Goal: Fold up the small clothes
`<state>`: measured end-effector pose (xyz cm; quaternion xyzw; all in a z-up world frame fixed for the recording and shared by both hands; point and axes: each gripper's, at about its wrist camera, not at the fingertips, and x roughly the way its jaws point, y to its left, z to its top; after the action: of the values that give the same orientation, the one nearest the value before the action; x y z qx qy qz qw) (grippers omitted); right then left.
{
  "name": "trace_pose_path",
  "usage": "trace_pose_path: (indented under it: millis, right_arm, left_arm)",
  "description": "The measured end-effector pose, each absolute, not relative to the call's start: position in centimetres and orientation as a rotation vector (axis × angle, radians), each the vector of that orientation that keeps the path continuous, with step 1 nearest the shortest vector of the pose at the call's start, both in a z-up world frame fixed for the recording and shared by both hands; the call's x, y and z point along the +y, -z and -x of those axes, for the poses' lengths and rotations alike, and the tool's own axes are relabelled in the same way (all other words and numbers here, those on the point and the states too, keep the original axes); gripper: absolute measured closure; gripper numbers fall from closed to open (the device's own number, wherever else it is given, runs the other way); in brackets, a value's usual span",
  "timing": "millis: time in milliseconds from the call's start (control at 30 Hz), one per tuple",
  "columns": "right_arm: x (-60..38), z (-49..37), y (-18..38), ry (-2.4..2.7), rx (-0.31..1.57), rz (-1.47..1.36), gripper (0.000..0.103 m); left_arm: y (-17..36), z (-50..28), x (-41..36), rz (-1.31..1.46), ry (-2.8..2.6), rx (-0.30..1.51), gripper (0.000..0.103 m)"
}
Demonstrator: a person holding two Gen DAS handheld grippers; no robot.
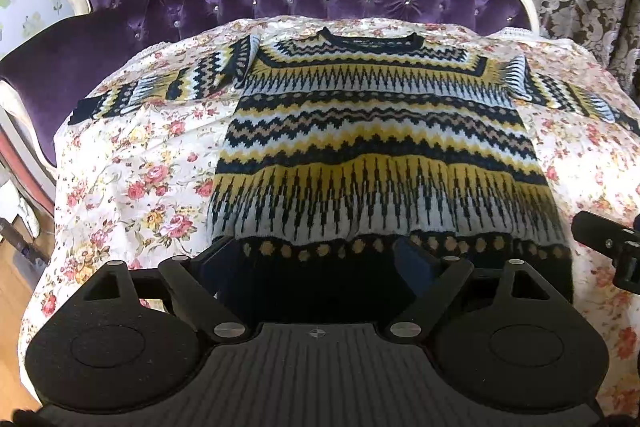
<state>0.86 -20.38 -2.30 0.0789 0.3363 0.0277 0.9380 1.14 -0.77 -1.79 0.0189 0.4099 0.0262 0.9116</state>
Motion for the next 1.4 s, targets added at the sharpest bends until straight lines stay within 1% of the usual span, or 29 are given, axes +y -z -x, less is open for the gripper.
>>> trace_pose_path:
  millis: [1400]
  right_arm:
    - [-19.5, -1.5, 3.5, -0.091, 0.785, -0.157, 0.0]
  left_arm:
    - [2.6, -1.2, -0.3, 0.003, -0.042, 0.879, 0.019]
